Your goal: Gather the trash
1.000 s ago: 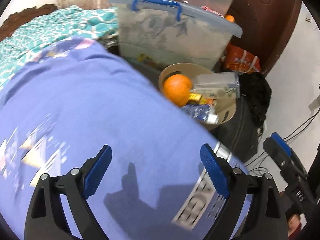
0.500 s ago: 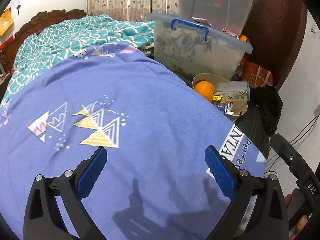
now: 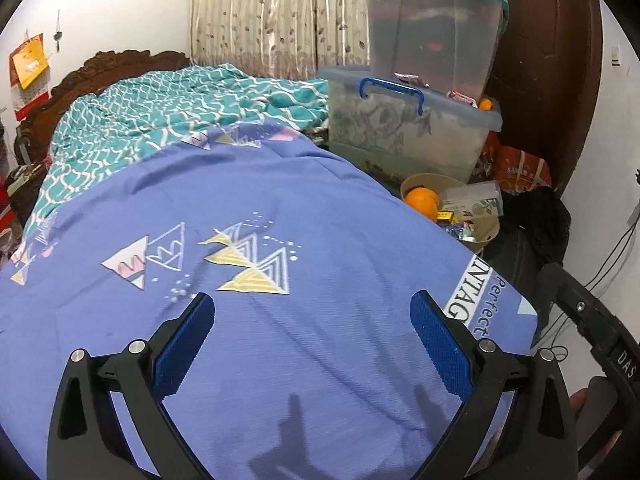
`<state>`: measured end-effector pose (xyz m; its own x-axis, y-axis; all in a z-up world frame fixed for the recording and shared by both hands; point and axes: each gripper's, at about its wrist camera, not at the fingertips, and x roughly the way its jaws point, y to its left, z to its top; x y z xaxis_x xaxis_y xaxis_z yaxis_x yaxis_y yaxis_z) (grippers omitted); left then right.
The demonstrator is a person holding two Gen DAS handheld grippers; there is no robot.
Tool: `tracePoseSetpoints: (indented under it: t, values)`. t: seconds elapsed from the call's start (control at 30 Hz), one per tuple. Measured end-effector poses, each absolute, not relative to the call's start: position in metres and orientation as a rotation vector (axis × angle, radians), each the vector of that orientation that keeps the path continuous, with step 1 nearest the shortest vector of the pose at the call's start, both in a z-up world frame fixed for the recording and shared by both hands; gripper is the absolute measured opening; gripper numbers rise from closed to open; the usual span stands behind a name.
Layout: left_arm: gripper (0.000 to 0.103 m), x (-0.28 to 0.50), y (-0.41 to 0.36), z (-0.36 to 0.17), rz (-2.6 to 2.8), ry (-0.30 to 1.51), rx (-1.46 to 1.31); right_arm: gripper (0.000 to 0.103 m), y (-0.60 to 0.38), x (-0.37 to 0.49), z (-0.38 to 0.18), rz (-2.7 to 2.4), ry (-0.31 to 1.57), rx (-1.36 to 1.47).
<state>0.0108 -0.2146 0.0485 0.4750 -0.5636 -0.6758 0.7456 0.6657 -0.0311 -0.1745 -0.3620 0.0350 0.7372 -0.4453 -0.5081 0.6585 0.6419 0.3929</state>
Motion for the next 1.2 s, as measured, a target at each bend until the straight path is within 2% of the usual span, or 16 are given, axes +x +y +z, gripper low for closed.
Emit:
tracePoseSetpoints:
  t: [0.37,0.83,1.03,1.2]
  values:
    - [0.094,0.014,-0.199,0.056,-0.856,0.739,0.217,0.1,-0.354,-0.175,0.041,-0.72,0.366,0.588]
    - [0.094,0.01,-0.2,0.067,-0.762,0.648,0.301,0.1,-0.353,-0.178,0.04,-0.721,0.357,0.591]
    - [0.094,0.023,-0.198,0.065,-0.798,0.732,0.262,0.1,-0.357,-0.175,0.034,-0.704,0.37,0.614]
    - [0.094,0.02,-0.194,0.069,-0.809,0.687,0.276,0.1,-0.358,-0.173,0.033,-0.7,0.373,0.62]
